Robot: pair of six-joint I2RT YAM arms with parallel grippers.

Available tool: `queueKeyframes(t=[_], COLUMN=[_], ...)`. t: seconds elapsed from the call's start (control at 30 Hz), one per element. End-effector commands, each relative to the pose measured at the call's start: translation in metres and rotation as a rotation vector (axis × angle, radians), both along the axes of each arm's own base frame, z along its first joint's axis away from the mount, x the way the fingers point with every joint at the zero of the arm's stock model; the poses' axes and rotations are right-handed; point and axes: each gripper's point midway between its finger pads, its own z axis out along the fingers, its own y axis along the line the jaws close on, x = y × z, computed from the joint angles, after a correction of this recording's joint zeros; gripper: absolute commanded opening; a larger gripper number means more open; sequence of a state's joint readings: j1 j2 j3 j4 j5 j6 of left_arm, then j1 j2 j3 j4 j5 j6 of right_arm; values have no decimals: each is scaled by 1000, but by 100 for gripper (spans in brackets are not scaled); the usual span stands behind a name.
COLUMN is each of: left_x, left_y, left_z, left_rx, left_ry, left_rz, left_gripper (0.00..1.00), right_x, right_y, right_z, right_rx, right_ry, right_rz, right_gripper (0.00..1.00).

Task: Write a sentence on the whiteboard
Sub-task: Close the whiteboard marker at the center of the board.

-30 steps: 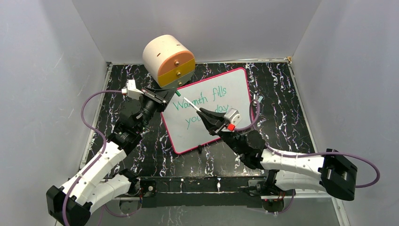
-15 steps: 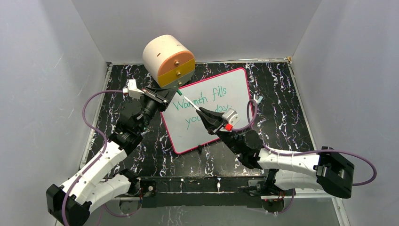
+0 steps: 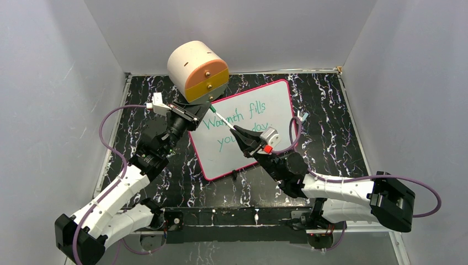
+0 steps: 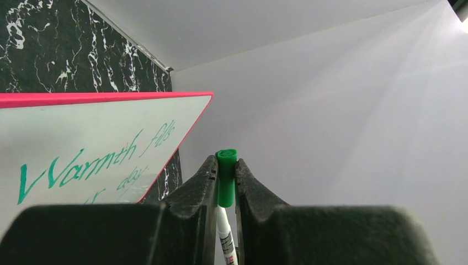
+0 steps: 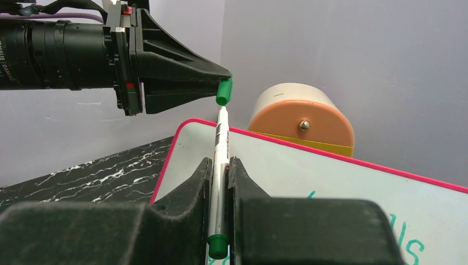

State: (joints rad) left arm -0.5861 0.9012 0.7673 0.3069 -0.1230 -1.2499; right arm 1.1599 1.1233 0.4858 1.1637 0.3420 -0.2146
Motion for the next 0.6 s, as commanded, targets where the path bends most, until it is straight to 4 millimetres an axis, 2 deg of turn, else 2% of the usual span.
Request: queueKeyframes(t=[0.0, 0.57], left_x=[-2, 3], left_y=[-3, 5], left_z=[8, 4], left_rx=[-13, 33], left_ry=[-30, -39], left_rz=[-11, 45], left_gripper=[0, 0], right_x=[-1, -3], right_y=[-6, -13], right_z=[32, 33], right_rx=[99, 109], right_ry=[-46, -36], right_rz=[-19, -20], right_gripper=[0, 0])
